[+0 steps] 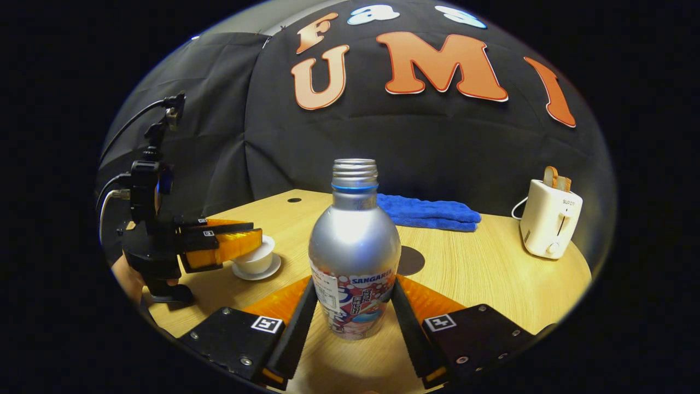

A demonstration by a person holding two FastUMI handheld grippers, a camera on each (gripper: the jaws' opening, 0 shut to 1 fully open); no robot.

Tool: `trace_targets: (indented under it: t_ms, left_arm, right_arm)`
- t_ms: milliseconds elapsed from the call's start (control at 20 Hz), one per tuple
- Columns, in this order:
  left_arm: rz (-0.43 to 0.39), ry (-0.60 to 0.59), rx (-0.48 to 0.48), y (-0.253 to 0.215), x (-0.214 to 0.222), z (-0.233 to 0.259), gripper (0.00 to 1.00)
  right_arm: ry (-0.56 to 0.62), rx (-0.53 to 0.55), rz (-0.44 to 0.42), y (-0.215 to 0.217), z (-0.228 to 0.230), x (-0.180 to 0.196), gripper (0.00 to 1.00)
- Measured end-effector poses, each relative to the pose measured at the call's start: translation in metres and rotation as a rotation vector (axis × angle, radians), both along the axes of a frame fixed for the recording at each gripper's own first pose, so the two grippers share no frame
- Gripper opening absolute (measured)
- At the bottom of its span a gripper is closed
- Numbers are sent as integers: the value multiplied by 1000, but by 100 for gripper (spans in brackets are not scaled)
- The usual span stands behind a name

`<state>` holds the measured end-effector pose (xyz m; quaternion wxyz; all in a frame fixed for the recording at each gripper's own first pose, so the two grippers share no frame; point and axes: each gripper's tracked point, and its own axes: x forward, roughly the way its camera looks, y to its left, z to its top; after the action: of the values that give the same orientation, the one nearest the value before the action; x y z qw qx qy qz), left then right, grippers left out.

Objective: Open the teacup lid with one hand, grasp the water bottle and pour water into the teacup with the other hand; after pouring, place the water bottle on the coaster and then close the teacup lid.

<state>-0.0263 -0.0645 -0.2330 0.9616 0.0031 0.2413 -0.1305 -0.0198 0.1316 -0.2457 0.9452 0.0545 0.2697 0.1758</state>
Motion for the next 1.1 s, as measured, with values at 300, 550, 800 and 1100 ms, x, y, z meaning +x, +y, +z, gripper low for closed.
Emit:
trace_targets:
  t_ms: [300,550,800,1100]
  left_arm:
    - [37,-96,4,9,9,29,31]
    - [53,-139,13,22,11,53,31]
    - [124,-167,25,58,16,73,28]
    - [184,-184,48,95,13,84,31]
  right_arm:
    - [-47,-88,-1,-16,17,12,79]
    - [-81,-262,36,-26,33,21,79]
    - [-178,-461,54,-37,54,43,79]
    - [-289,-656,138,-29,70,59,78]
